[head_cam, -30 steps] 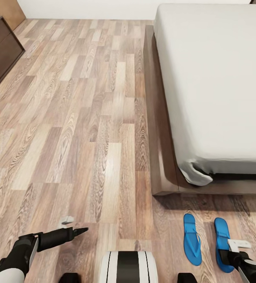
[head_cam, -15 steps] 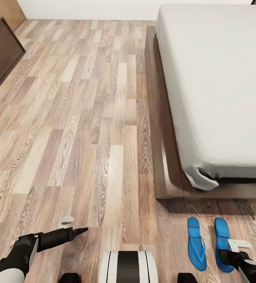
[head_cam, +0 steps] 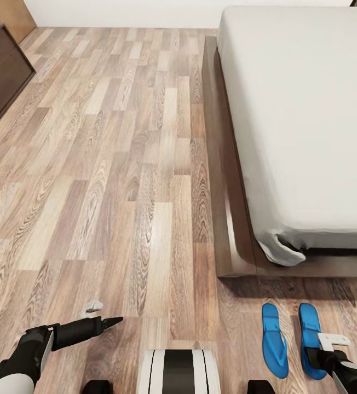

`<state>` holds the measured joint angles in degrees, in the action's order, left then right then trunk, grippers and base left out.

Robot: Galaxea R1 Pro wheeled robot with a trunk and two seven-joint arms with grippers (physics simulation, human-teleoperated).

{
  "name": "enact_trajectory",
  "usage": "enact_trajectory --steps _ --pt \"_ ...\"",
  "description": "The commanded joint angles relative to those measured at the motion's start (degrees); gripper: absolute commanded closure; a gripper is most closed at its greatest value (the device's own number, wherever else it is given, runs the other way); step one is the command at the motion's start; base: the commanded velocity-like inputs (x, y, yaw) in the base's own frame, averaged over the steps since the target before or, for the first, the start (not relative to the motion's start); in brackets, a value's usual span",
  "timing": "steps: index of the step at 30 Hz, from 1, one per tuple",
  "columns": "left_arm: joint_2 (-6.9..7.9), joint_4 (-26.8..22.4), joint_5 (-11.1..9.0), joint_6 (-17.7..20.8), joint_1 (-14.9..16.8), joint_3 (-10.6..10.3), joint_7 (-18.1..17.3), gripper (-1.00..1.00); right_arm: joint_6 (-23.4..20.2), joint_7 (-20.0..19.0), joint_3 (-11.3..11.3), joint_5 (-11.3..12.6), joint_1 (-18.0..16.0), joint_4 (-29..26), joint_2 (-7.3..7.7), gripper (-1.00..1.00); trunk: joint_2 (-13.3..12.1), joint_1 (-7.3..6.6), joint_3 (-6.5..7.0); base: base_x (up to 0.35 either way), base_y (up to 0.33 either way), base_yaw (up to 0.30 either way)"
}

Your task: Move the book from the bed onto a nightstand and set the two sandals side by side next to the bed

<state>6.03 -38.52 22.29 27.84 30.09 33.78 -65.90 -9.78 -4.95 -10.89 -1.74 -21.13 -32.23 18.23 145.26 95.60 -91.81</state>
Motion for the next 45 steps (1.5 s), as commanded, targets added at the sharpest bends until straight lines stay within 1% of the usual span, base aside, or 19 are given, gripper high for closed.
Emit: enact_trajectory --steps 1,18,29,40,45 --pt "-0.06 -0.1 0.5 0.5 0.1 0.3 -0.4 -1.0 -0.3 -0.4 -0.3 -0.2 0.0 -0.1 -0.03 1.0 0.0 -0.01 -0.03 0.0 0.0 0.0" --pt "-0.06 -0.1 0.5 0.5 0.1 0.3 -0.4 -1.0 -0.3 -0.4 -0.3 -0.2 0.0 -0.1 -0.03 1.0 0.0 -0.01 -0.03 0.0 0.028 0.0" --pt "-0.06 -0.1 0.5 0.5 0.1 0.3 -0.4 -1.0 -0.3 -0.4 -0.3 -0.2 0.0 -0.1 -0.03 1.0 0.2 0.27 -2.47 0.0 0.0 0.0" --pt "-0.05 -0.1 0.5 0.5 0.1 0.4 -0.5 -1.0 -0.3 -0.4 -0.3 -0.2 0.0 -0.3 -0.03 1.0 0.2 0.27 -2.47 0.0 0.0 0.0" --pt "-0.05 -0.1 0.5 0.5 0.1 0.4 -0.5 -1.0 0.3 -0.3 -0.2 -0.3 0.0 -2.7 -0.05 1.0 0.2 0.27 -2.47 0.0 0.0 0.0"
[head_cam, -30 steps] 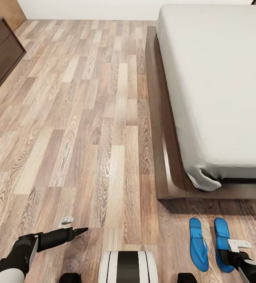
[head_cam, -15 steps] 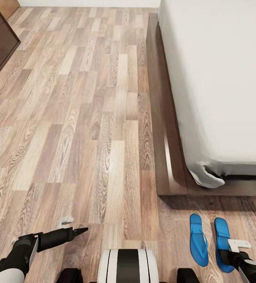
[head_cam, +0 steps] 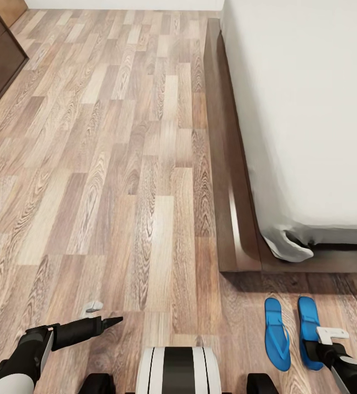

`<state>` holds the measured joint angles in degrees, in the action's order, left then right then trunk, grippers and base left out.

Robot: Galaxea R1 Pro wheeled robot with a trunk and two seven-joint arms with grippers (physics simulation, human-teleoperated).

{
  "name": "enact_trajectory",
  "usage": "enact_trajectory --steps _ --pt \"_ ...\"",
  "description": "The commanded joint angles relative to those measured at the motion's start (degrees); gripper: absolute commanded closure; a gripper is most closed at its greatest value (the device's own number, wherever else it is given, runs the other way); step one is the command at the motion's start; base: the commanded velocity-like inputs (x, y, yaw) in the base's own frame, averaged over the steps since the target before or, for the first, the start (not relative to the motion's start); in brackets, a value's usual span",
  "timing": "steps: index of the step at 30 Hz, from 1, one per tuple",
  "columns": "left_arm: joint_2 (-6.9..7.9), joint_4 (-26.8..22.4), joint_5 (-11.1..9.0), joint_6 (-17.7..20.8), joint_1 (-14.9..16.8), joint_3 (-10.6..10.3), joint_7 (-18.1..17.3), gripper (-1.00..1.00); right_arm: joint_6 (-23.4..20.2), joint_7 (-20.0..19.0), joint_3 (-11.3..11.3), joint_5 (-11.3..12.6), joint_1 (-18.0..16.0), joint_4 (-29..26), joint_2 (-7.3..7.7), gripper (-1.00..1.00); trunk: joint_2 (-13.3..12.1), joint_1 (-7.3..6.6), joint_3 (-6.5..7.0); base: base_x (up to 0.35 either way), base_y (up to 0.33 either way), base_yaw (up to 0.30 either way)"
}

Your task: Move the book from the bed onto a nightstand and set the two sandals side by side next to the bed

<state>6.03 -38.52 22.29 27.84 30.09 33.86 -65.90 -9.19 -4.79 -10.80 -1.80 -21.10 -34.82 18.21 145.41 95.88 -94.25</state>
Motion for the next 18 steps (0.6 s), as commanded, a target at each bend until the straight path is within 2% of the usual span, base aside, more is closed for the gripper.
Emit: enact_trajectory --steps 1,18 --pt "-0.06 -0.1 0.5 0.5 0.1 0.3 -0.5 -1.0 0.5 -0.4 -0.3 -0.2 0.0 -0.4 -0.03 1.0 0.0 -0.01 -0.03 0.0 0.0 0.0" --pt "-0.03 -0.1 0.5 0.5 0.1 0.3 -0.5 -1.0 1.7 -0.8 -0.4 -0.1 0.0 -0.5 -0.02 1.0 0.0 -0.01 -0.03 0.0 0.0 0.0"
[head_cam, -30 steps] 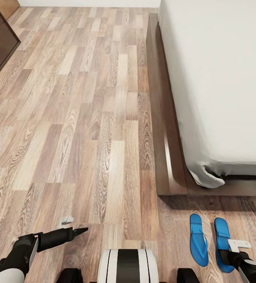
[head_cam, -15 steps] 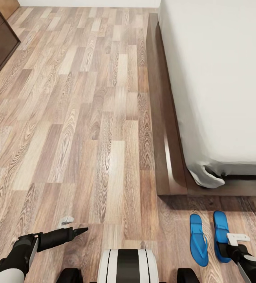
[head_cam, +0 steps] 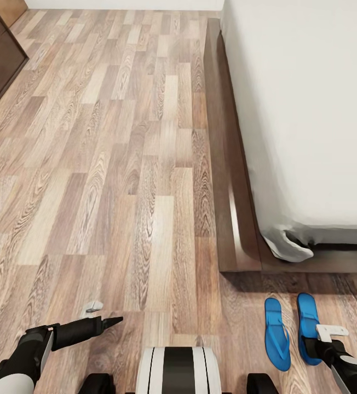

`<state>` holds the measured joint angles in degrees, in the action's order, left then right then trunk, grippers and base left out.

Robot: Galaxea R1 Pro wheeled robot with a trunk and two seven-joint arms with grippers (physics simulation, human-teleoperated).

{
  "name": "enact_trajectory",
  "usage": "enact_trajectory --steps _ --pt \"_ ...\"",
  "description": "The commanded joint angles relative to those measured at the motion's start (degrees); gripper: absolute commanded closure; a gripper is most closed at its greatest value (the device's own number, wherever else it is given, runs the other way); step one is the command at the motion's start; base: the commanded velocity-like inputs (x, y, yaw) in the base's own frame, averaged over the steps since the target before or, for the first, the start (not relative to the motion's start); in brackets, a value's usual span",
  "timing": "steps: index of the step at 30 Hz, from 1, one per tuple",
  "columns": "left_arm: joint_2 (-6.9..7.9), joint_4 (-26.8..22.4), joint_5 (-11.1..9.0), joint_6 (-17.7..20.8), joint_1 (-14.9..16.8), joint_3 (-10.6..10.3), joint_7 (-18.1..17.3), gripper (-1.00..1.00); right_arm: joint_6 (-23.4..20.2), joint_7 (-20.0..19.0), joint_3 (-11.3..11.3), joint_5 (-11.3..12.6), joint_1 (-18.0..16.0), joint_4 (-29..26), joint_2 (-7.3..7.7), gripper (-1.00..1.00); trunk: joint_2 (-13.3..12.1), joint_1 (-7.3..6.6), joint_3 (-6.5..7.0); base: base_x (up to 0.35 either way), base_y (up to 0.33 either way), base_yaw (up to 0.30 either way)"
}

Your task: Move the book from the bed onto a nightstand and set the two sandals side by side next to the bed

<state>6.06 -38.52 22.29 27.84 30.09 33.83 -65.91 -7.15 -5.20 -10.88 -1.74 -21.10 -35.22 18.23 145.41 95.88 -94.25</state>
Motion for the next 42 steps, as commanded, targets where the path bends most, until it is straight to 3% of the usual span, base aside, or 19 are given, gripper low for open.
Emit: enact_trajectory --steps 1,14,23,29,42 --pt "-0.06 -0.1 0.5 0.5 0.1 0.3 -0.5 -1.0 -0.3 -0.4 -0.3 -0.2 0.0 -0.1 -0.03 1.0 0.0 -0.01 -0.03 0.0 0.0 0.0" --pt "-0.06 -0.1 0.5 0.5 0.1 0.3 -0.5 -1.0 -0.3 -0.4 -0.3 -0.2 0.0 -0.1 -0.03 1.0 0.2 0.33 -2.91 0.0 0.0 0.0" --pt "-0.07 -0.1 0.5 0.5 0.1 0.3 -0.5 -1.0 -0.3 -0.4 -0.3 -0.2 0.0 -0.2 -0.03 1.0 0.2 0.33 -2.91 0.0 0.0 0.0" --pt "-0.08 -0.1 0.5 0.5 0.1 0.3 -0.5 -1.0 -0.3 -0.4 -0.3 -0.2 0.0 -0.2 -0.03 1.0 0.3 0.48 -4.24 0.0 0.0 0.0" --pt "-0.06 -0.1 0.5 0.5 0.1 0.3 -0.5 -1.0 -0.3 -0.3 -0.3 -0.2 0.0 -0.2 -0.03 1.0 0.3 0.48 -4.24 0.0 0.0 0.0"
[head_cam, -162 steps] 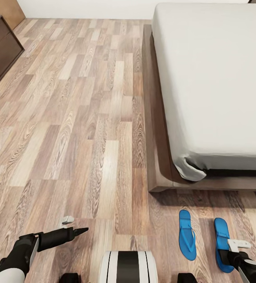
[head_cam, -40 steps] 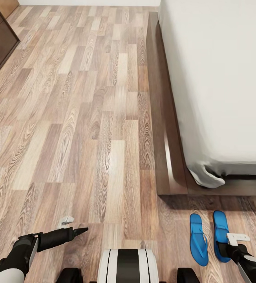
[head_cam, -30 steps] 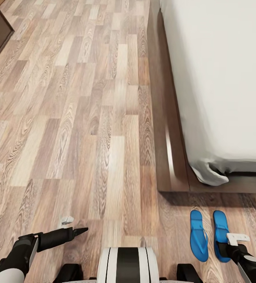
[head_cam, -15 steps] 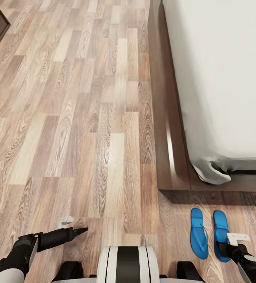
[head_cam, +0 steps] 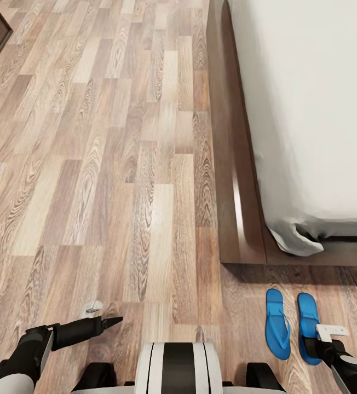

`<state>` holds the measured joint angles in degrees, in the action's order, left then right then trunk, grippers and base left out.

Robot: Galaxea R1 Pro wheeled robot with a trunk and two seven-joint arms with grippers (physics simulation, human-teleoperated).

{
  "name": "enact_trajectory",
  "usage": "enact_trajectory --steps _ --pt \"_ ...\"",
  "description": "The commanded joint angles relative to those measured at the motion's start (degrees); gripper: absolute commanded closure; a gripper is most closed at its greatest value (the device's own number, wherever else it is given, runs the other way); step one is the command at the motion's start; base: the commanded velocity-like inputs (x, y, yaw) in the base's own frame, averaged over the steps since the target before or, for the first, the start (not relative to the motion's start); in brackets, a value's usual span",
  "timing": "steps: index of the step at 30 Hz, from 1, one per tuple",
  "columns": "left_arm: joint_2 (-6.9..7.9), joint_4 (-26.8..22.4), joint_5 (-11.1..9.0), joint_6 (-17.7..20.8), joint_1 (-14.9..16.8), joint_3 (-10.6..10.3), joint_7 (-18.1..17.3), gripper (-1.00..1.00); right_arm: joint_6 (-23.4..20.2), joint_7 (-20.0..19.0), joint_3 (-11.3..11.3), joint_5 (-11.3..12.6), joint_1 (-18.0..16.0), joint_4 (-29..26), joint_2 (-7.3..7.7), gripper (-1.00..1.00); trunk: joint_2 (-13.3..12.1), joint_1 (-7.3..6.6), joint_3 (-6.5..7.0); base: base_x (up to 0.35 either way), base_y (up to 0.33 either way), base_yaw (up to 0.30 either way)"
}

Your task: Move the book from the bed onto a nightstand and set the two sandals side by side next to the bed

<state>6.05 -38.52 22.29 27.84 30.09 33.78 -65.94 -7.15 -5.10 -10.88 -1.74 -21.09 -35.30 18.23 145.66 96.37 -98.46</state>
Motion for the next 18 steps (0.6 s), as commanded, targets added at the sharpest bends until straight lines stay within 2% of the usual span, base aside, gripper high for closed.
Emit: enact_trajectory --steps 1,12,13,18 --pt "-0.05 -0.1 0.5 0.5 0.1 0.3 -0.4 -1.0 -0.3 -0.4 -0.3 -0.2 0.0 -0.1 -0.03 1.0 0.0 -0.01 -0.03 0.0 0.0 0.0" --pt "-0.07 -0.1 0.5 0.5 0.1 0.3 -0.4 -1.0 -0.3 -0.3 -0.3 -0.2 0.0 -0.1 -0.03 1.0 0.0 -0.01 -0.03 0.0 0.0 0.0" --pt "-0.06 -0.1 0.5 0.5 0.1 0.3 -0.4 -1.0 -0.3 -0.2 -0.3 -0.2 0.0 -0.1 -0.03 -1.0 0.0 -0.01 -0.03 0.0 0.0 0.0" --pt "-0.04 -0.1 0.5 0.5 0.1 0.3 -0.4 -1.0 -0.3 -0.2 -0.3 -0.2 0.0 -0.1 -0.03 -1.0 0.0 -0.01 -0.03 0.0 0.0 0.0"
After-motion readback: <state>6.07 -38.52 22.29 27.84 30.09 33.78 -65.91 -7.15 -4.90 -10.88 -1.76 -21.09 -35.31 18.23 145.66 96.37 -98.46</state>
